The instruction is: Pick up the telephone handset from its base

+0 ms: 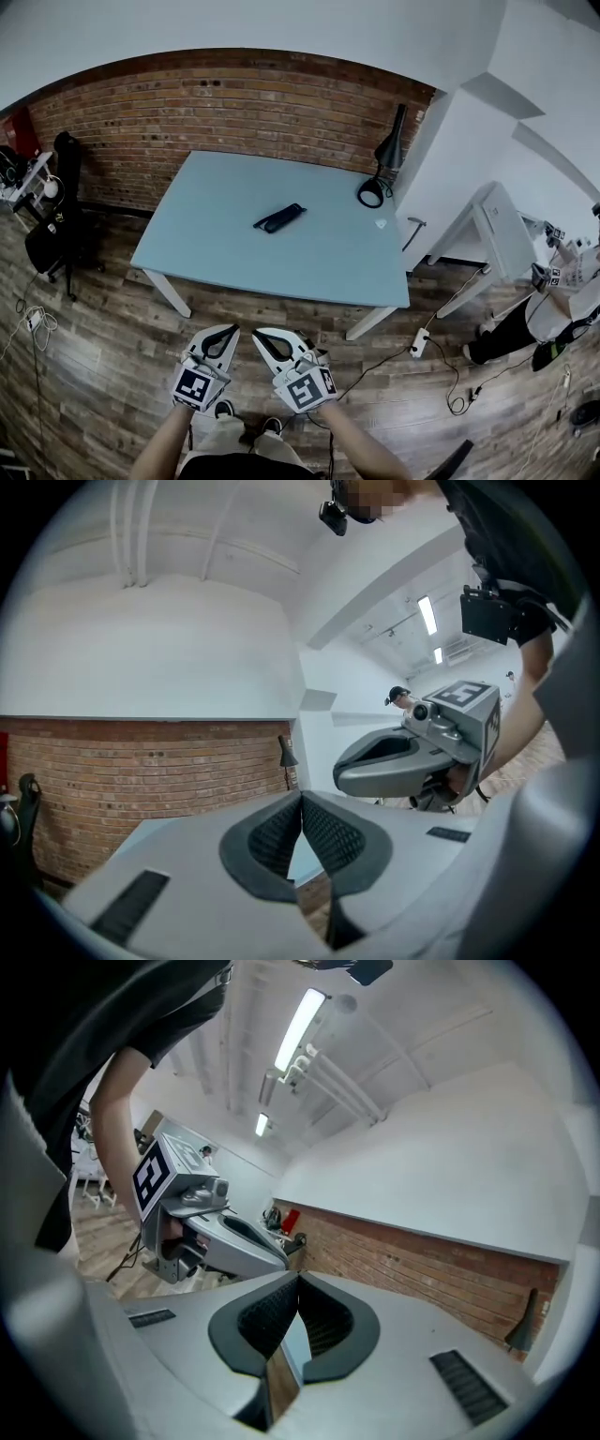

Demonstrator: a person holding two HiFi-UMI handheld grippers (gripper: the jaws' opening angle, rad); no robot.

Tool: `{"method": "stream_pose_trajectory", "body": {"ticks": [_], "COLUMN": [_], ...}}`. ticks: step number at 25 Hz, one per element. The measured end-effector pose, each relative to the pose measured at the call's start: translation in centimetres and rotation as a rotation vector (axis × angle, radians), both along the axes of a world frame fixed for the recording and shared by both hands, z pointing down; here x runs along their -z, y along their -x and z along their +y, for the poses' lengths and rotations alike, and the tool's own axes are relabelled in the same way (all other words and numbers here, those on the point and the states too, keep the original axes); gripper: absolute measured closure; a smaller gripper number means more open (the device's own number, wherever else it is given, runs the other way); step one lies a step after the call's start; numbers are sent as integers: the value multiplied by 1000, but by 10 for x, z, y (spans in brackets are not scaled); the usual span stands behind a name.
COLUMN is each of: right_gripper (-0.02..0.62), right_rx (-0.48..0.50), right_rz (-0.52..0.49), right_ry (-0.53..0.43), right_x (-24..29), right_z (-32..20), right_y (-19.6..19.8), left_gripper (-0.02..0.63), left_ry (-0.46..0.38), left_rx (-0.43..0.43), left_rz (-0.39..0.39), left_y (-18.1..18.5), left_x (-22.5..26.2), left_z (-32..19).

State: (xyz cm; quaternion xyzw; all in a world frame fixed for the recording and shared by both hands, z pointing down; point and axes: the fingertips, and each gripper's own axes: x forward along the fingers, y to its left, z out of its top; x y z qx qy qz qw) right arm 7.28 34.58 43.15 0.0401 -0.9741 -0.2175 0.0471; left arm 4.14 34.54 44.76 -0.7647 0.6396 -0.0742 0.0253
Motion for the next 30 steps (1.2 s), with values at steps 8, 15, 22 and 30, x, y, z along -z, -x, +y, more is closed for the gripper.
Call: {"method": "stream_pose_trajectory", "body": {"ticks": [8, 15, 22, 30], "right_gripper": [580, 580, 580, 580], "right_rx": [-148, -167, -203, -189], "right_rz": [-40, 66, 132, 104], "right_ry": [119, 137, 151, 131], "right_x": [-21, -39, -54, -49], "right_z": [-65, -107, -141, -194], "right_y": [17, 52, 98, 130], "left_gripper": [580, 580, 580, 580], "left_ry": [-36, -55, 12, 53], "left_rx": [-16, -68, -138, -124], "left_rz": [105, 173, 215, 199], "left_y": [28, 58, 101, 137], "left_x": [-15, -17, -37, -56], "left_z": [-54, -109, -129, -178]}}
